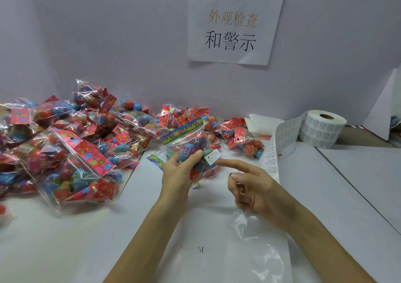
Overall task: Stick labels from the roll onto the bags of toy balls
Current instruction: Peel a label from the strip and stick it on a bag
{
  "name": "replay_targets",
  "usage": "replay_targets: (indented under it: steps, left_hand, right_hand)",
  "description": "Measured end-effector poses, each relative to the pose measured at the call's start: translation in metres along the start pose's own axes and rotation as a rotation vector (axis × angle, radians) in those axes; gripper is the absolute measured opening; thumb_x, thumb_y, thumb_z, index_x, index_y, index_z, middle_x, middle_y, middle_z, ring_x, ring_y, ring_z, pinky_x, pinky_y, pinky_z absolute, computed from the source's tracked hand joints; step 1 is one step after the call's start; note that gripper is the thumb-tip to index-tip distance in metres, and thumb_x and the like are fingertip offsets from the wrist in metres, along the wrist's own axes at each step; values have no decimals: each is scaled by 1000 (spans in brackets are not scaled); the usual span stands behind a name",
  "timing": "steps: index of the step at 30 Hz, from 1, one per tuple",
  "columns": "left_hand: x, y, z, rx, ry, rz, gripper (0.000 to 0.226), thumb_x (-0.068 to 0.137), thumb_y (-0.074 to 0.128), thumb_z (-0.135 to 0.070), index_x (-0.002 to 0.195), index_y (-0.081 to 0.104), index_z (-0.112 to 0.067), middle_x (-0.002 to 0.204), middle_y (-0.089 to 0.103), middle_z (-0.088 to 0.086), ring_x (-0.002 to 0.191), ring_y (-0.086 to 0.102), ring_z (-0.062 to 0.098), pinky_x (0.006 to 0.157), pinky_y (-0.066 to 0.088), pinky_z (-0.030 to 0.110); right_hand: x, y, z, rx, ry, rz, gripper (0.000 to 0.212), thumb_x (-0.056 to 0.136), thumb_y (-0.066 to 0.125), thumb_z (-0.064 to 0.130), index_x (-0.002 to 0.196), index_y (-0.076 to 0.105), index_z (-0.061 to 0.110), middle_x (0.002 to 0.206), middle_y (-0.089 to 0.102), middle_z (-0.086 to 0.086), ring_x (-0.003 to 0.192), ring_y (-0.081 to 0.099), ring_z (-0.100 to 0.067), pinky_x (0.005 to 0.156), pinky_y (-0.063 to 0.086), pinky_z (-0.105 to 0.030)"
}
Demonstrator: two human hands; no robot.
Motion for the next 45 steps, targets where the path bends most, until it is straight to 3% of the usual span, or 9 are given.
replay_targets:
  steps: [12, 20, 26, 37, 42, 45]
  left_hand:
    - [-1, 3, 1, 16, -15, 30, 32, 93, 72, -16, 124, 67, -6, 106, 78, 12, 99, 76, 26, 91, 60, 41]
    - [-3, 2, 1, 48, -29, 16, 34, 93, 74, -20, 124, 66, -9, 106, 78, 12, 105, 74, 30, 102, 55, 50]
    - [-5, 5, -3, 96, 4, 26, 52, 87, 80, -27, 134, 61, -14, 118, 74, 11, 110, 72, 29, 104, 53, 50]
    - [-3, 3, -4, 120, 21, 5, 72, 79, 86, -20, 143, 53, -14, 128, 67, 12, 115, 67, 32, 105, 54, 47]
    - [-3, 1, -5, 102, 68, -22, 57, 80, 85, -17, 131, 61, -17, 120, 72, 11, 110, 70, 30, 100, 57, 45]
    - [-2, -2, -5, 79, 93, -44, 44, 80, 84, -12, 119, 65, -20, 110, 75, 8, 102, 74, 25, 87, 61, 35]
  right_hand:
    - [1, 1, -3, -48, 25, -25, 42, 88, 61, 30, 129, 67, 36, 69, 47, -1, 56, 30, -13, 51, 27, -26]
    - [2, 0, -3, -53, 33, -35, 41, 86, 61, 30, 127, 68, 36, 69, 49, 0, 54, 37, -10, 49, 30, -23]
    - [2, -2, -1, -59, 12, -55, 40, 86, 62, 29, 125, 70, 34, 71, 54, -3, 59, 40, -13, 51, 33, -24]
    - [1, -2, 0, -60, 6, -60, 42, 86, 62, 29, 127, 69, 31, 75, 57, -7, 65, 45, -15, 54, 40, -23]
    - [2, -1, -1, -67, 5, -36, 43, 88, 62, 29, 131, 67, 33, 80, 61, -9, 66, 48, -16, 58, 45, -25]
    - [2, 0, -2, -56, 8, -14, 46, 90, 63, 27, 136, 63, 33, 83, 62, -11, 63, 49, -17, 58, 45, -26]
Point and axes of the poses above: each hand's wrist, its own x-axis towards the middle knuckle, its own y-axis out of the palm, z = x × y, the point moved 7 cm from there along x, towards the middle knuckle
